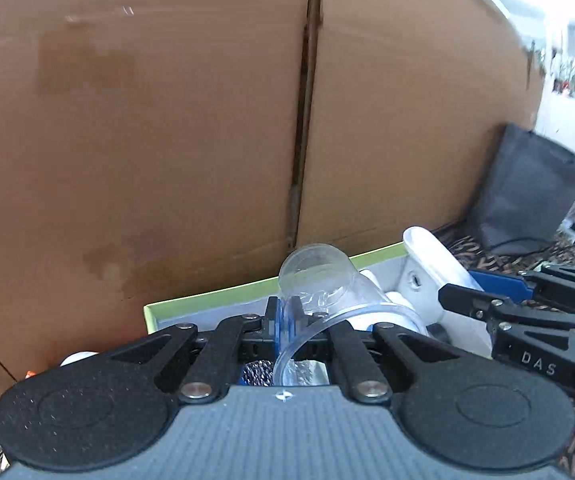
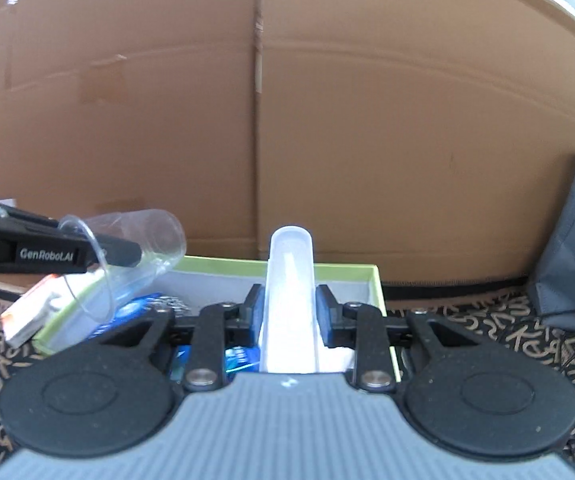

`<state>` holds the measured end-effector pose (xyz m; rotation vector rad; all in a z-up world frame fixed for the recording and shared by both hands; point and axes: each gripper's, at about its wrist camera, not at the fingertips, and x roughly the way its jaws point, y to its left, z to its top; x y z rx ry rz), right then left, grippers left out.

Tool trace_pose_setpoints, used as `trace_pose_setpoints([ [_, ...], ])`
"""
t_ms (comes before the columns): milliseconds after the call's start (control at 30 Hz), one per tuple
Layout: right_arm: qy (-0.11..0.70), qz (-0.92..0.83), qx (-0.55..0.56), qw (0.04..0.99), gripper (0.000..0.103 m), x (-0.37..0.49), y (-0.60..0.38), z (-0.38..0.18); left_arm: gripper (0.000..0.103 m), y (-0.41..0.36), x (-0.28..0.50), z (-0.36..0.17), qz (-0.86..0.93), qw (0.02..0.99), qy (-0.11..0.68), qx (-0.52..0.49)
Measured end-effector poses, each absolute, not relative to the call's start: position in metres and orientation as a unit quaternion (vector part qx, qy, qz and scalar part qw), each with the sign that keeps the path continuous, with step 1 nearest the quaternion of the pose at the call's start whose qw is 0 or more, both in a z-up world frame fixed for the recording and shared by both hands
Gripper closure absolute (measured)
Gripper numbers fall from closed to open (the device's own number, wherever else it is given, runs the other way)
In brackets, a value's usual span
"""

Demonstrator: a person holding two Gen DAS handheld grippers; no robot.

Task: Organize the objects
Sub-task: 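Lower the cup and tube into the lime-green box and open both tools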

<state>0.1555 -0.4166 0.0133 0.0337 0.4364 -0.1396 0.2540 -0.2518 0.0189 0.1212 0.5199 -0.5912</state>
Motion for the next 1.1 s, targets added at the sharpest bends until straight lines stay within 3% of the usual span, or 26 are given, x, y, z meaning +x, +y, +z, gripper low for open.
trace_pose_setpoints([
  [267,0.232,-0.072,0.051,0.969,0.075,0.187,-0.434,-0.009,0.097,-0.269,0.269,-0.004,-0.274,0.921,0.266,0.076],
  [300,0.239,-0.068,0.052,0.967,0.072,0.190,-0.435,-0.013,0.077,-0.268,0.269,-0.007,-0.281,0.918,0.270,0.074],
  [333,0.246,-0.069,0.051,0.965,0.056,0.193,-0.435,-0.016,0.040,-0.263,0.272,-0.009,-0.288,0.913,0.280,0.073],
  [367,0.249,-0.074,0.050,0.964,0.044,0.193,-0.435,-0.017,0.023,-0.260,0.271,-0.011,-0.290,0.910,0.287,0.071],
  [400,0.242,-0.079,0.049,0.966,0.041,0.189,-0.434,-0.018,0.008,-0.255,0.267,-0.013,-0.282,0.916,0.280,0.066],
  [533,0.215,-0.087,0.050,0.971,0.022,0.169,-0.433,-0.014,0.007,-0.235,0.251,-0.014,-0.278,0.926,0.248,0.061],
  [767,0.183,-0.084,0.041,0.979,0.007,0.145,-0.419,0.005,0.007,-0.199,0.226,0.003,-0.273,0.931,0.240,0.015],
  [933,0.159,-0.060,0.029,0.985,0.000,0.119,-0.397,0.023,0.007,-0.168,0.192,0.016,-0.265,0.935,0.236,-0.005],
  [1100,0.165,-0.022,0.018,0.986,0.000,0.095,-0.361,0.019,0.006,-0.115,0.155,0.009,-0.235,0.941,0.243,-0.009],
])
